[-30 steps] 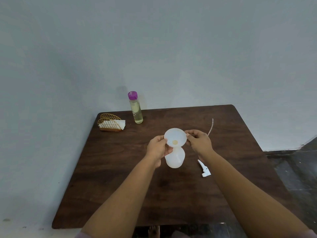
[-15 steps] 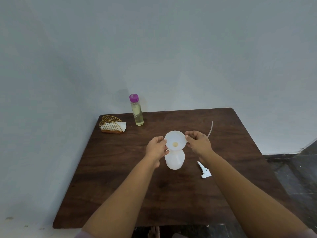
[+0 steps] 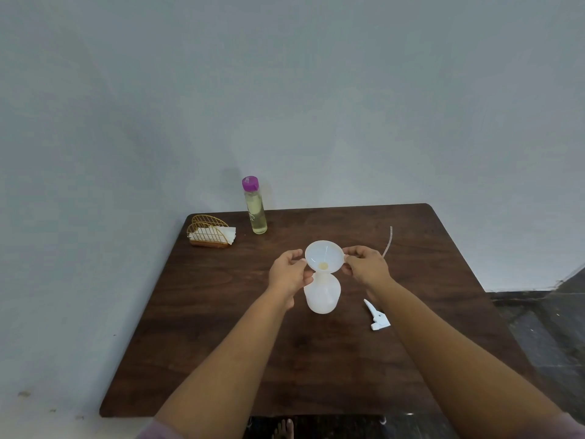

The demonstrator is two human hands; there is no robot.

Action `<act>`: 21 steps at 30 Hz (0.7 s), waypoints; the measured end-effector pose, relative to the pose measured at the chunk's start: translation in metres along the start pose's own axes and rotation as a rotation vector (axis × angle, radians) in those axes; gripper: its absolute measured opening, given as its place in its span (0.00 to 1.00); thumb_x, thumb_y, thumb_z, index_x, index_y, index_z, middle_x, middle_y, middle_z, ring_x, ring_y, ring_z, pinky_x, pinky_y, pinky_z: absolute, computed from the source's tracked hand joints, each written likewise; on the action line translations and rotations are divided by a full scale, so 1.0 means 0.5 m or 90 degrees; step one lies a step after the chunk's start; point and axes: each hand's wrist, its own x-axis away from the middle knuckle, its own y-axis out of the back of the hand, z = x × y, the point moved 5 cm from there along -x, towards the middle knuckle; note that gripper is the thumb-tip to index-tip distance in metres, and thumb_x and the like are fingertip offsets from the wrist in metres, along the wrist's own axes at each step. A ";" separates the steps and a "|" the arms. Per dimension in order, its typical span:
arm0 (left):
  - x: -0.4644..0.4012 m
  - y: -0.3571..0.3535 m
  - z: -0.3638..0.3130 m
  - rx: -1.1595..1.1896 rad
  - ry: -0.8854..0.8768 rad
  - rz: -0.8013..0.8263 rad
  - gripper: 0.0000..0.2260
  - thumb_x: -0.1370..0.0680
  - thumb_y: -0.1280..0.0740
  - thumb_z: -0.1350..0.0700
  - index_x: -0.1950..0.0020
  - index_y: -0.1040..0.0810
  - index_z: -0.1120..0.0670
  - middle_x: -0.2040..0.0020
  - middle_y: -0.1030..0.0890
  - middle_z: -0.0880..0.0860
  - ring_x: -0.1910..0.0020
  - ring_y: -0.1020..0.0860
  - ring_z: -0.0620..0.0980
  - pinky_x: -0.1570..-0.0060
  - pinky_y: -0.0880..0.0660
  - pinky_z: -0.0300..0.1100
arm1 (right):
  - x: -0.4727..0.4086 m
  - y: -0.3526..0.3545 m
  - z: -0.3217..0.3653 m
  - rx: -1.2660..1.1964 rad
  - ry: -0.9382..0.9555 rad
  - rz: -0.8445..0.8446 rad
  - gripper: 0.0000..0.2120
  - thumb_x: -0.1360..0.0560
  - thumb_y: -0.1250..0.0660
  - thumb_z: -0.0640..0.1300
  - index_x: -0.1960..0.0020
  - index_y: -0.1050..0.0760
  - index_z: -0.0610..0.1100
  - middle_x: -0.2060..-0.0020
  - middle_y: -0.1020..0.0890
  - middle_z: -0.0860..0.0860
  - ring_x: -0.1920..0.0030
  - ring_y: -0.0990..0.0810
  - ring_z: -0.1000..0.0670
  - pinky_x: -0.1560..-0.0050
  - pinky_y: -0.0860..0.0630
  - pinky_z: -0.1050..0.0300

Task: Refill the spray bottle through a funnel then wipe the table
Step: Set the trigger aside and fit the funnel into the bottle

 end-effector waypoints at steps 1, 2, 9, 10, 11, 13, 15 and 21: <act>0.000 0.001 0.003 -0.003 0.001 -0.001 0.15 0.19 0.36 0.62 0.32 0.27 0.55 0.41 0.21 0.54 0.52 0.17 0.49 0.55 0.18 0.42 | 0.000 0.000 -0.002 0.004 -0.001 -0.001 0.07 0.22 0.34 0.40 0.46 0.21 0.46 0.51 0.19 0.50 0.53 0.19 0.52 0.55 0.20 0.62; 0.000 0.002 0.005 -0.005 0.001 -0.002 0.15 0.19 0.37 0.62 0.32 0.27 0.55 0.41 0.21 0.54 0.53 0.17 0.49 0.56 0.18 0.41 | -0.001 0.000 -0.005 0.007 0.000 -0.001 0.07 0.22 0.34 0.40 0.46 0.21 0.46 0.50 0.19 0.50 0.52 0.19 0.51 0.55 0.21 0.62; 0.006 0.004 0.008 -0.003 0.010 0.000 0.15 0.19 0.36 0.61 0.32 0.27 0.55 0.43 0.21 0.54 0.52 0.17 0.50 0.60 0.20 0.39 | -0.002 0.004 -0.008 0.044 0.018 -0.006 0.10 0.23 0.34 0.44 0.43 0.22 0.46 0.48 0.21 0.50 0.52 0.20 0.52 0.52 0.20 0.57; 0.007 0.003 0.007 -0.003 0.010 0.000 0.15 0.19 0.36 0.61 0.32 0.27 0.55 0.43 0.20 0.54 0.51 0.17 0.51 0.60 0.19 0.39 | -0.002 0.005 -0.008 0.044 0.020 -0.004 0.10 0.23 0.35 0.44 0.43 0.22 0.46 0.48 0.21 0.50 0.52 0.20 0.52 0.50 0.20 0.56; 0.008 0.003 0.006 -0.002 0.010 -0.001 0.15 0.19 0.36 0.61 0.32 0.27 0.55 0.43 0.20 0.54 0.51 0.17 0.51 0.60 0.19 0.39 | -0.002 0.006 -0.009 0.045 0.021 -0.003 0.10 0.23 0.35 0.44 0.43 0.22 0.46 0.48 0.20 0.50 0.52 0.20 0.52 0.49 0.19 0.54; 0.008 0.000 0.006 -0.003 0.009 -0.001 0.15 0.19 0.35 0.60 0.32 0.27 0.55 0.43 0.20 0.54 0.51 0.17 0.51 0.60 0.19 0.40 | -0.001 0.009 -0.008 0.054 0.022 0.000 0.10 0.23 0.35 0.45 0.43 0.22 0.47 0.48 0.21 0.50 0.51 0.20 0.52 0.47 0.20 0.52; 0.009 -0.003 0.005 -0.002 0.010 0.002 0.15 0.19 0.35 0.59 0.32 0.27 0.55 0.42 0.20 0.54 0.50 0.17 0.51 0.58 0.18 0.41 | 0.000 0.010 -0.006 0.067 0.023 0.003 0.10 0.23 0.34 0.45 0.43 0.22 0.48 0.48 0.20 0.50 0.50 0.20 0.51 0.46 0.20 0.51; 0.012 0.000 0.004 -0.012 0.012 -0.011 0.15 0.19 0.35 0.59 0.33 0.26 0.54 0.41 0.20 0.53 0.50 0.18 0.50 0.58 0.18 0.41 | 0.007 0.018 0.013 0.129 0.054 -0.003 0.11 0.22 0.36 0.47 0.40 0.24 0.48 0.48 0.21 0.52 0.47 0.23 0.51 0.50 0.27 0.57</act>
